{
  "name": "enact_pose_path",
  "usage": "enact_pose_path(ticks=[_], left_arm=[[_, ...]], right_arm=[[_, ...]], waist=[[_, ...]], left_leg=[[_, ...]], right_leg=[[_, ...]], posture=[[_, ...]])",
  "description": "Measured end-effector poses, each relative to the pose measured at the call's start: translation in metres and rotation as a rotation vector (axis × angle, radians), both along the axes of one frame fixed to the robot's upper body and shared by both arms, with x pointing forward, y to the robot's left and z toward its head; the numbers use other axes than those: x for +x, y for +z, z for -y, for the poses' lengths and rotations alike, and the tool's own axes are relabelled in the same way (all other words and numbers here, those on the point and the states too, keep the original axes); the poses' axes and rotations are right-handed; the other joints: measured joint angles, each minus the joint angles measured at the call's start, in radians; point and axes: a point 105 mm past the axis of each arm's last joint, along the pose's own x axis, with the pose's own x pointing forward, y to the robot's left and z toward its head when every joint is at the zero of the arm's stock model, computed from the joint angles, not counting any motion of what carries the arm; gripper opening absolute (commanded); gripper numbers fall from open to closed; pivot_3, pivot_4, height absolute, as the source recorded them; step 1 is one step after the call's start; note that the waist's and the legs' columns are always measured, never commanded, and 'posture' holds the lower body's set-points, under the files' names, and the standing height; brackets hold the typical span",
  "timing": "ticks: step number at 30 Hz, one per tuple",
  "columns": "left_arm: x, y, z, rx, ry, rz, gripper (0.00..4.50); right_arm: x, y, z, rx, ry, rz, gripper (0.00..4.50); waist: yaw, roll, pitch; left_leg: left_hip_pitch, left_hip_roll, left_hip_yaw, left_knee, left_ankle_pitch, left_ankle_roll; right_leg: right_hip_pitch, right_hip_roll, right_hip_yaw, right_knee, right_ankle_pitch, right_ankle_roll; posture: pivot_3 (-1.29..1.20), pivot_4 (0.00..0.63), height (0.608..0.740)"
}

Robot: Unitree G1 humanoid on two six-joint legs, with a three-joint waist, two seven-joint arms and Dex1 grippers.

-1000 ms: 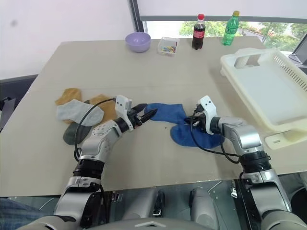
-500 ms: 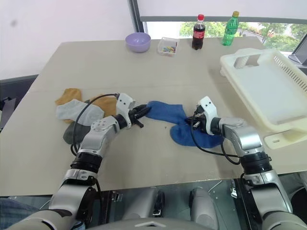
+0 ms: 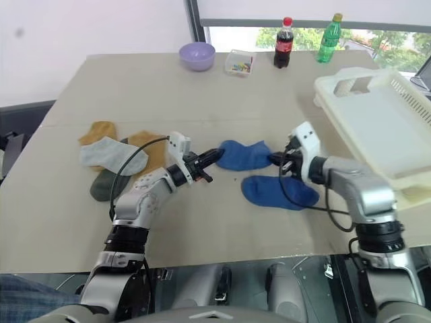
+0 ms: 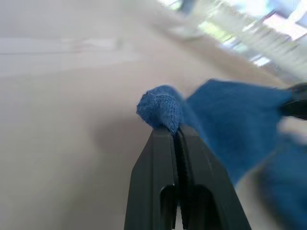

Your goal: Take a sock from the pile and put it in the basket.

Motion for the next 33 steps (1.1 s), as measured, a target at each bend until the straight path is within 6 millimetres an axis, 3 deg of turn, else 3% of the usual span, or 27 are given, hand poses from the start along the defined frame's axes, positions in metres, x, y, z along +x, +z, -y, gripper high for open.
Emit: enact_pose_path(ticks=[7,10,15,21,27,33], left_arm=[[-0.051,-0.015,0.025,-0.004,-0.170,-0.123,0.07],[-0.059,-0.015,0.033,0.019,-0.202,-0.104,0.07],[-0.076,-0.039,0.044,0.108,-0.228,-0.132,0.07],[-0.069,-0.039,0.046,0.106,-0.132,-0.095,0.07],[-0.056,-0.025,0.050,0.079,-0.031,0.001,0.07],[-0.052,-0.031,0.050,0.113,-0.021,0.001,0.07]], right_arm=[[-0.063,-0.007,0.032,-0.048,-0.058,-0.145,0.00],[-0.074,-0.006,0.037,-0.058,-0.087,-0.151,0.00],[-0.084,-0.013,0.052,-0.067,-0.178,-0.197,0.00],[-0.086,-0.014,0.064,-0.087,-0.232,-0.201,0.00],[-0.082,-0.010,0.070,-0.092,-0.263,-0.179,0.00],[-0.079,-0.010,0.073,-0.083,-0.283,-0.166,0.00]], waist=[[0.003,0.000,0.000],[0.003,0.000,0.000],[0.000,0.000,0.000],[0.003,0.000,0.000],[0.006,0.000,0.000],[0.005,0.000,0.000]], left_leg=[[-0.003,-0.001,-0.002,0.000,-0.003,0.004],[-0.001,0.000,-0.002,0.001,-0.003,0.005],[0.002,0.000,0.000,0.001,-0.003,0.005],[0.002,0.000,0.000,0.001,-0.003,0.005],[0.001,0.000,0.000,0.001,-0.003,0.005],[0.002,0.000,0.000,0.001,-0.003,0.005]], right_leg=[[-0.001,0.000,-0.001,-0.001,0.000,0.000],[0.000,0.000,-0.002,-0.001,0.000,0.000],[0.002,0.001,-0.002,0.000,-0.002,-0.004],[0.002,0.001,-0.002,0.000,0.000,0.000],[0.002,0.001,-0.002,-0.001,0.000,0.000],[0.002,0.001,-0.003,-0.001,0.000,0.000]], posture=[[0.00,0.150,0.737],[0.00,0.150,0.737],[0.00,0.150,0.737],[0.00,0.150,0.737],[0.00,0.150,0.737],[0.00,0.150,0.737]])
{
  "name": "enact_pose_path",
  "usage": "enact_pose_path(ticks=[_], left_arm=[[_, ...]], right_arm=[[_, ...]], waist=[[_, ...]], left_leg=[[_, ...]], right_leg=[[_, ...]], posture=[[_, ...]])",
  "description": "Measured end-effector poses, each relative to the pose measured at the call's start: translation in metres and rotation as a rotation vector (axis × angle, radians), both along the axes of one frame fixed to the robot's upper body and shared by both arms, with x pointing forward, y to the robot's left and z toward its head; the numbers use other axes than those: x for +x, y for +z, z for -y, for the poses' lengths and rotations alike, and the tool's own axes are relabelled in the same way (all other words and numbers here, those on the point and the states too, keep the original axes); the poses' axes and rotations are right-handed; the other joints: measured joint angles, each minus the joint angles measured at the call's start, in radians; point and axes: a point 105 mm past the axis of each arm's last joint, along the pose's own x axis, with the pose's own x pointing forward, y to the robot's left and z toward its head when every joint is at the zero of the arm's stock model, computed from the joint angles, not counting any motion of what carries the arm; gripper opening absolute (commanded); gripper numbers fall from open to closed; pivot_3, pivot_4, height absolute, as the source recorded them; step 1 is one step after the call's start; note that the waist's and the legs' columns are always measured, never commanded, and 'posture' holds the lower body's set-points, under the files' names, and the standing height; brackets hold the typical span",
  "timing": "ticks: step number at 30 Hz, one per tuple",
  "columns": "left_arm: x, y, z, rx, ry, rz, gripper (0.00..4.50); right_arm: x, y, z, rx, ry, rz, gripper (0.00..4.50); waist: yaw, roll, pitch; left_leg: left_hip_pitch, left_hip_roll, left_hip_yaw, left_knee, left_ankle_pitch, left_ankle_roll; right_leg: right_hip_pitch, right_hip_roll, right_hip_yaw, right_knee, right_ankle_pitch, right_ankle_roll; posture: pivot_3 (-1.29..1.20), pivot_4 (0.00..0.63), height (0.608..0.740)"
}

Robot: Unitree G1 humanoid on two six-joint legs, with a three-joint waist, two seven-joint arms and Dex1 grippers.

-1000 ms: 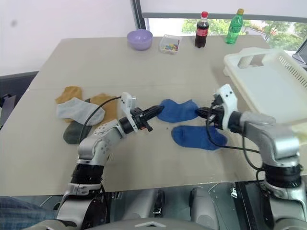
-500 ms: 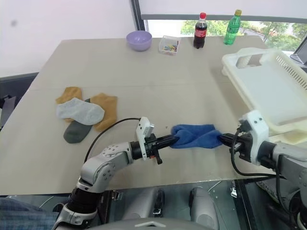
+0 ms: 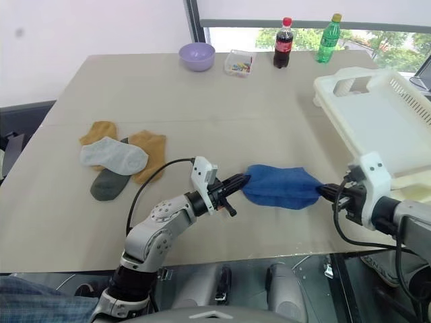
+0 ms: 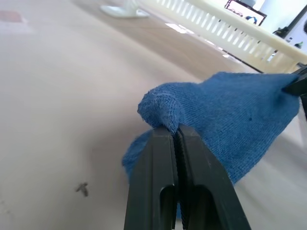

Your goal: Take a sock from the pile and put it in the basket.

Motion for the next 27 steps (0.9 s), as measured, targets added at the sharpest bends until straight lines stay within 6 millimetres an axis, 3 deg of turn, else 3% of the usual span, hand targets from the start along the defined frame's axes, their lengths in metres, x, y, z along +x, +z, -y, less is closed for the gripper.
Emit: enact_pose_path(ticks=[17,24,27], left_arm=[[0.004,-0.016,0.006,0.060,-0.028,-0.058,0.07],[0.004,-0.018,0.008,0.083,-0.041,-0.063,0.07],[0.003,-0.019,0.010,0.088,-0.053,-0.063,0.00]], right_arm=[[0.005,-0.027,-0.007,0.039,-0.018,-0.070,0.00],[0.011,-0.036,0.003,0.023,-0.085,-0.079,0.00],[0.011,-0.038,0.004,0.014,-0.093,-0.085,0.96]], waist=[[-0.001,0.000,0.000],[-0.002,0.000,0.000],[-0.001,0.000,0.000]], left_leg=[[0.000,0.000,0.000,0.000,0.000,0.000],[0.000,0.000,0.000,0.000,0.000,0.000],[0.000,0.000,0.000,0.000,0.000,0.000]], right_leg=[[0.000,0.000,0.000,0.000,0.000,0.000],[0.000,0.000,0.000,0.000,0.000,0.000],[0.000,0.000,0.000,0.000,0.000,0.000]], posture=[[0.00,0.150,0.737],[0.00,0.150,0.737],[0.00,0.150,0.737]])
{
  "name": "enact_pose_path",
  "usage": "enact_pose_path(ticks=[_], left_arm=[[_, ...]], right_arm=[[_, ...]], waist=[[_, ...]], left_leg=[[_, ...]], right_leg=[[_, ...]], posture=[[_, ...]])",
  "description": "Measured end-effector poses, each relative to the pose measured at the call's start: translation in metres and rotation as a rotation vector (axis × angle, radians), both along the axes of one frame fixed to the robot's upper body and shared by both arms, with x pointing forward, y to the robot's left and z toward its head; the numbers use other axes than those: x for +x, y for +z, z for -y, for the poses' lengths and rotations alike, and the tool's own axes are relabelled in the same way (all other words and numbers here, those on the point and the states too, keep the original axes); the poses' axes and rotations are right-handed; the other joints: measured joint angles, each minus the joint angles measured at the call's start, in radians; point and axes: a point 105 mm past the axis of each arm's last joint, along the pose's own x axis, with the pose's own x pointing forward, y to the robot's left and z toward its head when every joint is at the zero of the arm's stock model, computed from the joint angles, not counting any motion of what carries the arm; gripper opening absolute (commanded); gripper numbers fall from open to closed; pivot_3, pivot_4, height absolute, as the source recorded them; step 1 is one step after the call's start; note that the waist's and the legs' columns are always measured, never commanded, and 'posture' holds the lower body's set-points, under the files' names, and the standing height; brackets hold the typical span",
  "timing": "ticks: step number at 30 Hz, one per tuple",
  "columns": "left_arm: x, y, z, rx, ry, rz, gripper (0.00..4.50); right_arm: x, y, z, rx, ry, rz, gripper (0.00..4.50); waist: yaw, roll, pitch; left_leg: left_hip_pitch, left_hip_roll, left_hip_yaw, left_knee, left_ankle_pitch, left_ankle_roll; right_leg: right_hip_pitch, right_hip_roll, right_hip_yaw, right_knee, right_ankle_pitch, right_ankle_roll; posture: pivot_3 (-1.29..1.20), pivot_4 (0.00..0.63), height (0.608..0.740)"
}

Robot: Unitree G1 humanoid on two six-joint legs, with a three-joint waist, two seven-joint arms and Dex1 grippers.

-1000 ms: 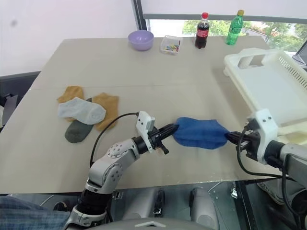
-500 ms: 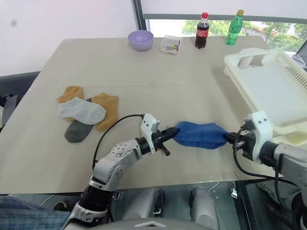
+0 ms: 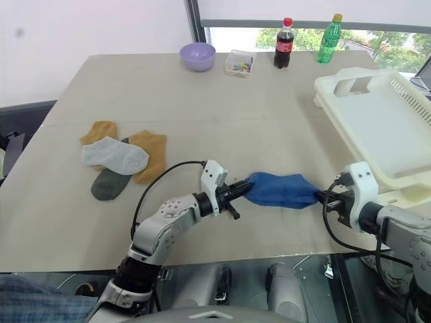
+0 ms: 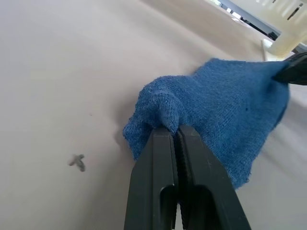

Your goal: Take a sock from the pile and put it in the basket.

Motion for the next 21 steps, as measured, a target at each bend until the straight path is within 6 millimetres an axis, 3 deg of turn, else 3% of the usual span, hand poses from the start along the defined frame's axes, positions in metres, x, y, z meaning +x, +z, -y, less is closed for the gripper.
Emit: enact_pose_path(ticks=[2,4,5,9,15,17,21], left_arm=[[0.000,-0.001,0.000,0.002,-0.002,-0.003,0.00],[0.001,-0.002,0.002,0.032,-0.015,0.001,0.00],[0.001,-0.001,0.002,0.034,-0.016,0.001,0.00],[0.002,0.000,0.004,0.047,-0.019,0.009,0.00],[0.001,-0.001,0.011,0.114,-0.059,0.066,0.00],[0.002,-0.002,0.011,0.136,-0.067,0.087,0.00],[0.004,-0.003,0.009,0.162,-0.080,0.128,0.00]], right_arm=[[-0.003,-0.003,0.001,-0.003,-0.001,-0.016,1.63],[-0.007,-0.006,0.008,-0.049,-0.006,-0.030,2.76],[-0.006,-0.006,0.008,-0.052,-0.007,-0.027,2.95],[-0.005,-0.003,0.007,-0.055,-0.004,-0.003,2.95],[0.002,0.029,-0.008,-0.068,0.112,0.212,2.95],[0.005,0.039,-0.029,-0.058,0.217,0.366,2.95],[0.004,0.031,-0.046,-0.087,0.331,0.433,2.95]], waist=[[0.001,0.000,0.000],[0.003,0.000,0.000],[0.002,0.000,0.000],[0.001,0.000,0.000],[0.001,0.000,0.000],[0.000,0.000,0.000],[0.002,0.000,0.000]], left_leg=[[0.000,0.000,0.000,0.000,0.000,0.000],[0.000,0.000,0.000,0.000,0.000,0.000],[0.000,0.000,0.000,0.000,0.000,0.000],[0.001,0.000,0.000,0.000,0.000,0.000],[0.001,0.000,0.001,0.000,0.000,0.000],[0.004,0.000,0.001,0.000,0.000,0.000],[0.005,0.000,0.001,0.000,0.000,0.000]], right_leg=[[0.000,0.000,0.000,0.000,0.000,0.000],[0.000,0.000,0.000,0.000,0.000,0.000],[0.000,0.000,0.000,0.000,0.000,0.000],[0.001,0.000,0.000,0.001,0.000,0.000],[0.001,0.000,0.001,0.000,0.000,0.000],[0.003,0.001,0.000,0.000,-0.001,0.001],[0.004,0.000,0.001,0.001,-0.001,0.002]], posture=[[0.00,0.150,0.737],[0.00,0.150,0.737],[0.00,0.150,0.737],[0.00,0.150,0.737],[0.00,0.150,0.737],[0.00,0.150,0.737],[0.00,0.150,0.737]])
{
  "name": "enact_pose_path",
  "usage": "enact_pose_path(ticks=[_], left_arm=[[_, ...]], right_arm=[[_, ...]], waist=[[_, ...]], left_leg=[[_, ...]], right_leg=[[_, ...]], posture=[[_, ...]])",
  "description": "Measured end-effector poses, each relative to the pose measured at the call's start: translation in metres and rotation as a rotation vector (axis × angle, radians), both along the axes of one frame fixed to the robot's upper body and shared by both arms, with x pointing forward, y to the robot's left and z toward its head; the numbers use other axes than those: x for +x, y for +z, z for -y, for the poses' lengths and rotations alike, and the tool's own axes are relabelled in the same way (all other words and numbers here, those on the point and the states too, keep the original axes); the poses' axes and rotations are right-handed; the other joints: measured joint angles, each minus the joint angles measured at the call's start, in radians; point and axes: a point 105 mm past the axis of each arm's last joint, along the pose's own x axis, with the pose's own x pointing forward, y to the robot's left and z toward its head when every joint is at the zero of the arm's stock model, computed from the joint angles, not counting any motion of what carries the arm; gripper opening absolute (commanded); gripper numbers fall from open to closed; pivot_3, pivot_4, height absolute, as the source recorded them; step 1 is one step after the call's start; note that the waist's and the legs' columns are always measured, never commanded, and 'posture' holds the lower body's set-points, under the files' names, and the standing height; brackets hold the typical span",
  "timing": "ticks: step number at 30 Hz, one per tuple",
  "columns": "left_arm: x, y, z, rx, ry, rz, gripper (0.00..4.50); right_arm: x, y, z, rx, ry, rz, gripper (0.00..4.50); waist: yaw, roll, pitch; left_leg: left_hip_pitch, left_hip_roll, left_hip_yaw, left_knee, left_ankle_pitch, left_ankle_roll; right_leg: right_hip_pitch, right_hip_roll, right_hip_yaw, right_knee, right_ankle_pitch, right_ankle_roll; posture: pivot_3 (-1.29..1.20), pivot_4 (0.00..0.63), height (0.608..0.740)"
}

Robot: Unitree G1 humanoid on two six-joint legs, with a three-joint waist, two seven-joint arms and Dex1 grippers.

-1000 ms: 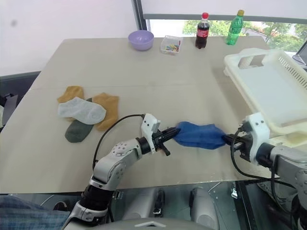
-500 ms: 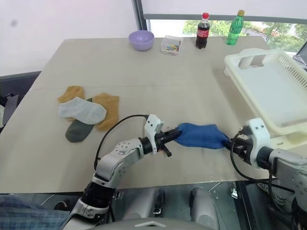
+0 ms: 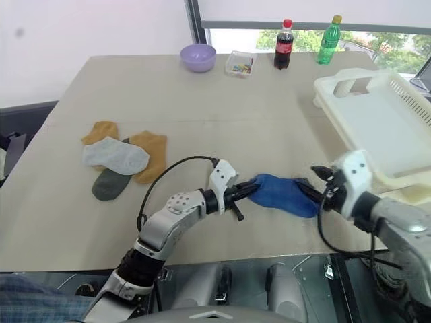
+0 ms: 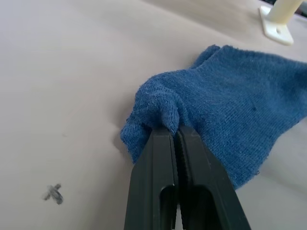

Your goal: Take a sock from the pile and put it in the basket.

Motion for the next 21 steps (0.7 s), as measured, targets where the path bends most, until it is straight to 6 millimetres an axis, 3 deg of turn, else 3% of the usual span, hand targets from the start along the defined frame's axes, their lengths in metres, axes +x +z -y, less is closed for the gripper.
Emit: enact_pose_path(ticks=[3,9,16,21], left_arm=[[0.003,-0.001,-0.002,0.016,-0.011,0.022,0.00],[0.007,-0.001,-0.002,0.027,-0.018,0.039,0.00],[0.006,-0.001,0.000,0.025,-0.028,0.043,0.00],[0.007,-0.003,0.000,0.031,-0.027,0.052,0.00]], right_arm=[[-0.001,-0.012,0.009,-0.080,0.027,-0.024,2.95],[0.007,-0.012,0.007,-0.098,0.101,0.010,2.95],[0.005,-0.056,0.015,-0.153,0.175,-0.125,2.95],[0.010,-0.063,0.018,-0.168,0.173,-0.158,2.95]], waist=[[0.000,0.000,0.000],[-0.002,0.000,0.000],[0.001,0.000,0.000],[0.000,-0.001,-0.001]], left_leg=[[0.001,0.000,0.001,0.000,0.000,0.000],[0.004,0.002,0.001,0.000,0.000,0.000],[0.003,0.000,0.002,0.000,0.000,0.000],[0.005,0.001,0.001,0.000,0.000,0.000]], right_leg=[[0.001,0.000,0.001,0.000,0.001,-0.001],[0.002,0.001,0.001,0.001,0.000,-0.001],[0.002,0.000,0.002,0.000,0.001,-0.001],[0.004,0.000,0.001,0.000,0.001,-0.001]], posture=[[0.00,0.150,0.737],[0.00,0.150,0.737],[0.00,0.150,0.737],[0.00,0.150,0.737]])
